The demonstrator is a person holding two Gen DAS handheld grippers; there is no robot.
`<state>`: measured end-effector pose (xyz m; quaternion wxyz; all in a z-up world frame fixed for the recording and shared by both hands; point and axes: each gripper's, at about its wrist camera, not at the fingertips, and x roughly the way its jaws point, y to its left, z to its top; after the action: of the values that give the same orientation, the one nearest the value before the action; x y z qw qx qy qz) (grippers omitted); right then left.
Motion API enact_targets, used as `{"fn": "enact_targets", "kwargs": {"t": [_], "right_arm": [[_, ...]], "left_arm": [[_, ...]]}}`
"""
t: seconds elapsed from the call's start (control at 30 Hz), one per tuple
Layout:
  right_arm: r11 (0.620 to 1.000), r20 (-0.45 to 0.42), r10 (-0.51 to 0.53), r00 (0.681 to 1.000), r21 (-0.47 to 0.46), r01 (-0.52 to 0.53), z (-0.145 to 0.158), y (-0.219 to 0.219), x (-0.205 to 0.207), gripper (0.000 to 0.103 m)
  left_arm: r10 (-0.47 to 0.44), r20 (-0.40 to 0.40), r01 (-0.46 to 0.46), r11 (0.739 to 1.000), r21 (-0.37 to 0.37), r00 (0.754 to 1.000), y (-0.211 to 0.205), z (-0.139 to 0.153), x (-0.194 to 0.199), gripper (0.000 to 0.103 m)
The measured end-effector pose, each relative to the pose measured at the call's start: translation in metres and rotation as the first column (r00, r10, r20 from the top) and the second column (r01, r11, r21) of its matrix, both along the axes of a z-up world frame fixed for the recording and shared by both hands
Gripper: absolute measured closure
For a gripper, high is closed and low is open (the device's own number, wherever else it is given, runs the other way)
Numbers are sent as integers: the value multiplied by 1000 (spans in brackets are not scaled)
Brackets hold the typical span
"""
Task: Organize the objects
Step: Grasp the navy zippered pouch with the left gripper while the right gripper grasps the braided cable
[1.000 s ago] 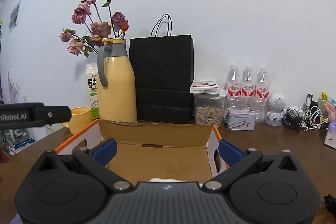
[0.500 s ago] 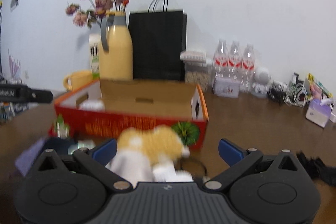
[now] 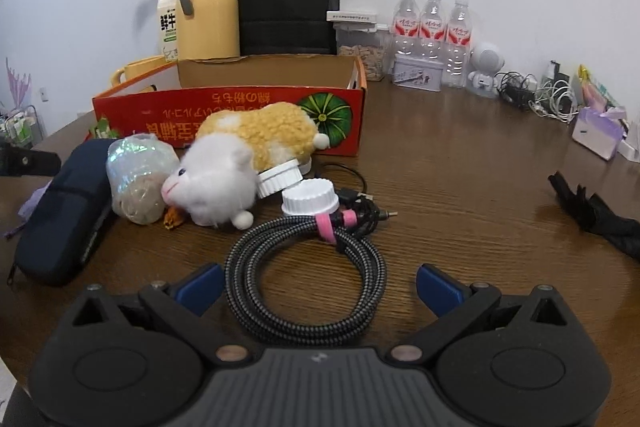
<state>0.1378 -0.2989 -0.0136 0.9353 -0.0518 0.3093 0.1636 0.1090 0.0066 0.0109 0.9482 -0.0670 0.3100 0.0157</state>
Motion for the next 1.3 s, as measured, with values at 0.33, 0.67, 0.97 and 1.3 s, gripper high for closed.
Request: {"fn": "enact_targets", "kwargs": {"t": [0.33, 0.67, 0.97, 1.3], "right_arm": [[1000, -44, 16, 999, 2, -16, -7, 7, 21, 0], [1000, -37, 19, 999, 1, -19, -7, 8, 21, 0], [1000, -33, 24, 999, 4, -24, -7, 8, 21, 1], [998, 12, 55, 998, 8, -55, -5, 5, 11, 13]], "left_arm": [[-35, -39, 35, 999, 6, 999, -23, -4, 0, 0], [-21, -69, 22, 1000, 8, 997, -44, -14, 11, 0], [3, -71, -2, 1000, 12, 997, -54, -24, 14, 3], [-18, -40, 19, 1000, 22, 999, -56, -20, 4, 36]]}}
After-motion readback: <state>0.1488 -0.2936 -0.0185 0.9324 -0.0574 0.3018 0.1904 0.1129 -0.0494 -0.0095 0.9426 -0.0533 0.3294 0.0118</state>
